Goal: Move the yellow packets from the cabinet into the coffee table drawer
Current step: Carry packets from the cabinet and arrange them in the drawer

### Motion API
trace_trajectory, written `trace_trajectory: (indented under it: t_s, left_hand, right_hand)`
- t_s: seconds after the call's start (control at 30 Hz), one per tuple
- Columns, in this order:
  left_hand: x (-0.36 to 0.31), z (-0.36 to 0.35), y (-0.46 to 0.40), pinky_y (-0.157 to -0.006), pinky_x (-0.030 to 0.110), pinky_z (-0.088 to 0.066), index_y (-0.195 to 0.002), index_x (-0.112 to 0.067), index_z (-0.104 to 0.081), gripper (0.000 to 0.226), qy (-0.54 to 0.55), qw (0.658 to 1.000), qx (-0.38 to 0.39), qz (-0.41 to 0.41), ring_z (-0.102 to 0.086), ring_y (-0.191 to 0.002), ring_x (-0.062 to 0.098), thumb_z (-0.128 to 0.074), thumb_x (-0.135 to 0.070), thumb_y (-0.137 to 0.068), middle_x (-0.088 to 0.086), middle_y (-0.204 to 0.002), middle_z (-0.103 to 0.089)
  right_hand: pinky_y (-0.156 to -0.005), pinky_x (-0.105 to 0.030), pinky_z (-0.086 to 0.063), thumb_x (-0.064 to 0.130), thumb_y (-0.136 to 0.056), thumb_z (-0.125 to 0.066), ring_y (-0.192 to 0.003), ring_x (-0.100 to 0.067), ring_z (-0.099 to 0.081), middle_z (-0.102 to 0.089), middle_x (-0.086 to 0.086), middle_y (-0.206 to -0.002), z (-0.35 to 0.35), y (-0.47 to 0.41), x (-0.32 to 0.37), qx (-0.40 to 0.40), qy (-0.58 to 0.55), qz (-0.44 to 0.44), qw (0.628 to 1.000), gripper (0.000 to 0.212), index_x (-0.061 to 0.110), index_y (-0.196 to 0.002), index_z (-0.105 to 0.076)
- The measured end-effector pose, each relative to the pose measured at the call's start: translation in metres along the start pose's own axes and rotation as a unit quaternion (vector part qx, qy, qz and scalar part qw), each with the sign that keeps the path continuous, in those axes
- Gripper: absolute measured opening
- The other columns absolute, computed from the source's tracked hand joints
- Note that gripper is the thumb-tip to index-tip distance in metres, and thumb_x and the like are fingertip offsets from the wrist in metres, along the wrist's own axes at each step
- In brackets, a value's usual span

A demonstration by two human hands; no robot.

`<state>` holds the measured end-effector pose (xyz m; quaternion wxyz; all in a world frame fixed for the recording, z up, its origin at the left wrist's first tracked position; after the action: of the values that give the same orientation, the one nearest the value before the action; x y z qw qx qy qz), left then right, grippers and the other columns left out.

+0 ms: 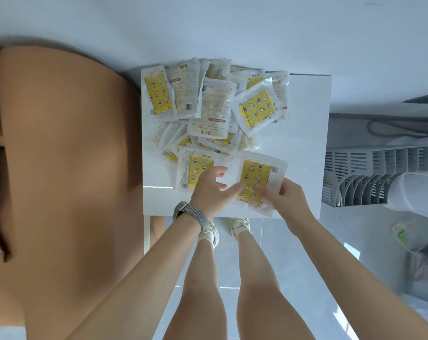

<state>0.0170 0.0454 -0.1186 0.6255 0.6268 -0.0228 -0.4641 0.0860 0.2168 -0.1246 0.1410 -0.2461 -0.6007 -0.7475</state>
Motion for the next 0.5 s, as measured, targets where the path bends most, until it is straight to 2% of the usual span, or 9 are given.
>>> trace_trajectory:
  t_s: [0.07,0.13,0.17,0.23,0.3,0.37,0.43,0.5]
  left_hand:
    - [-0.004,-0.002,0.002,-0.070,0.009,-0.041,-0.128,-0.019,-0.052,0.056,0.031,0.999,0.035,0.002,-0.056,-0.105,0.006,-0.073,-0.042,-0.081,-0.011,-0.120,-0.054]
    - [-0.006,-0.002,0.004,-0.072,0.008,-0.043,-0.111,-0.022,-0.064,0.038,0.110,0.991,0.075,0.012,-0.062,-0.098,0.005,-0.076,-0.038,-0.079,-0.011,-0.107,-0.068]
    - [-0.006,-0.001,0.004,-0.075,0.011,-0.046,-0.102,-0.024,-0.068,0.031,0.164,0.982,0.090,0.021,-0.065,-0.096,0.007,-0.077,-0.037,-0.076,-0.009,-0.101,-0.072]
    - [-0.003,0.004,0.004,-0.086,0.025,-0.049,-0.095,-0.023,-0.073,0.032,0.224,0.970,0.091,0.029,-0.068,-0.099,0.010,-0.081,-0.042,-0.071,-0.006,-0.100,-0.075]
    - [0.002,0.013,0.002,-0.098,0.040,-0.047,-0.097,-0.020,-0.075,0.043,0.242,0.968,0.063,0.021,-0.067,-0.106,0.018,-0.082,-0.049,-0.067,-0.001,-0.103,-0.075]
    - [0.006,0.026,0.002,-0.098,0.047,-0.049,-0.097,-0.020,-0.075,0.043,0.264,0.964,0.019,0.015,-0.068,-0.104,0.023,-0.082,-0.048,-0.065,0.002,-0.101,-0.075]
    - [0.013,0.040,0.003,-0.091,0.050,-0.054,-0.092,-0.021,-0.074,0.024,0.270,0.961,-0.056,0.009,-0.071,-0.093,0.022,-0.081,-0.036,-0.075,0.001,-0.094,-0.076]
    - [0.025,0.056,0.005,-0.086,0.049,-0.057,-0.093,-0.019,-0.072,0.012,0.287,0.948,-0.136,0.009,-0.071,-0.089,0.022,-0.075,-0.026,-0.084,0.001,-0.093,-0.075]
  right_hand:
    - [-0.083,-0.032,-0.056,0.014,-0.084,-0.074,-0.095,-0.017,-0.072,-0.076,0.002,-0.099,-0.004,0.010,0.010,0.052,-0.038,0.007,0.998,0.021,0.020,-0.104,-0.071]
    - [-0.082,-0.031,-0.056,0.015,-0.083,-0.074,-0.095,-0.018,-0.072,-0.076,0.001,-0.100,-0.010,0.018,0.021,0.087,-0.064,0.015,0.994,0.022,0.020,-0.104,-0.070]
    - [-0.083,-0.032,-0.056,0.018,-0.080,-0.074,-0.097,-0.019,-0.072,-0.076,0.000,-0.101,-0.014,0.020,0.025,0.100,-0.077,0.018,0.992,0.025,0.020,-0.105,-0.070]
    - [-0.089,-0.038,-0.055,0.023,-0.077,-0.075,-0.101,-0.022,-0.071,-0.075,-0.002,-0.105,-0.023,0.022,0.033,0.114,-0.095,0.024,0.989,0.032,0.018,-0.109,-0.069]
    - [-0.094,-0.043,-0.054,0.017,-0.083,-0.075,-0.102,-0.022,-0.070,-0.074,-0.003,-0.107,-0.032,0.020,0.038,0.119,-0.090,0.032,0.988,0.029,0.018,-0.111,-0.068]
    - [-0.095,-0.040,-0.054,0.015,-0.082,-0.076,-0.101,-0.021,-0.070,-0.074,-0.002,-0.108,-0.041,0.018,0.041,0.153,-0.080,0.039,0.984,0.032,0.020,-0.112,-0.067]
    - [-0.089,-0.034,-0.054,0.025,-0.077,-0.080,-0.100,-0.018,-0.070,-0.072,0.003,-0.112,-0.051,0.017,0.043,0.205,-0.064,0.029,0.976,0.042,0.026,-0.116,-0.064]
    - [-0.084,-0.031,-0.055,0.030,-0.075,-0.082,-0.097,-0.014,-0.068,-0.066,0.005,-0.119,-0.062,0.011,0.039,0.186,-0.037,0.002,0.982,0.052,0.030,-0.121,-0.059]
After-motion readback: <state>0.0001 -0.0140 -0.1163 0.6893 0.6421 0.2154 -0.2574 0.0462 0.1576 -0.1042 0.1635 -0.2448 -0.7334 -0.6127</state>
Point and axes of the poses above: each hand's wrist, its own y-axis away from the middle knuckle, its own z-axis out of the back of the hand, x = y × z, the point moved 1 cm from there along -y, towards the middle knuckle
